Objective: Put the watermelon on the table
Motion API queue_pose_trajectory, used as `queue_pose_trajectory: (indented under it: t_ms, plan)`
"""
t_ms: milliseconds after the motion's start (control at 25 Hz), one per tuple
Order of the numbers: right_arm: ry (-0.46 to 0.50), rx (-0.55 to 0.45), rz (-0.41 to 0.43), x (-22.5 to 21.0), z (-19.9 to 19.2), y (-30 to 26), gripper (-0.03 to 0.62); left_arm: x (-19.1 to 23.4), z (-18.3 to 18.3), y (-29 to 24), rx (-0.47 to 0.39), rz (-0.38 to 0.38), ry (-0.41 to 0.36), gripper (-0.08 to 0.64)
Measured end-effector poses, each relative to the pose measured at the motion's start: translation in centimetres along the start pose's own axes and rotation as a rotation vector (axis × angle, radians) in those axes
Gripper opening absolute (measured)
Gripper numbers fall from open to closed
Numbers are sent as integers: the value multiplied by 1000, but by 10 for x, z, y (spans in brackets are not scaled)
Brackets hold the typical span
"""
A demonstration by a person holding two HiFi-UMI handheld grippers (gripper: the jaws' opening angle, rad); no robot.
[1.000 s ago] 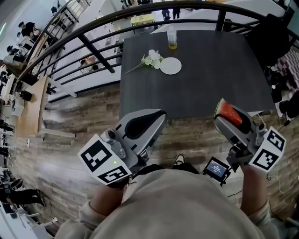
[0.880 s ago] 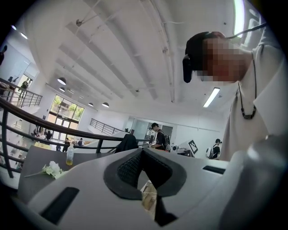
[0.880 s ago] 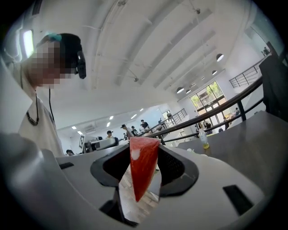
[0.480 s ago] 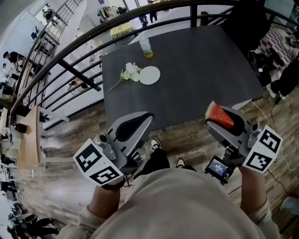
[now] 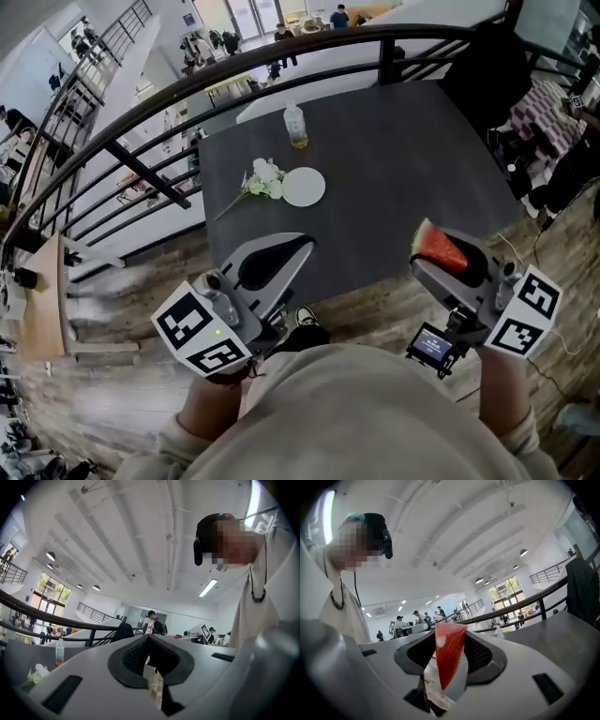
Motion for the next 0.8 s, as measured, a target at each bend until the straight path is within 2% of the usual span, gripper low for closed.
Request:
queue_pose_trajectory:
  t_ms: [160,320,520,800]
  plan:
    - [7,42,20,-7,5,-72,202,59,18,11,25,14,-7,3]
    - [-12,31,46,-17,15,-129,202,107,28,27,37,50,-6,3]
    - [-51,36,72,-30,6,-175,202,143,29,45,71,73,-9,3]
    - [-71,84,139,-43,10,-220,202,180,44,49,26,172,12,3]
Point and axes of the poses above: the fingertips, and each gripper's own axes: y backward along the fingers, x to its left, z out of its top, the point moved 1 cm from there along y, backward along the fingers, and after that the axes turned 13 degrees about -x, right-handed, at the moved point
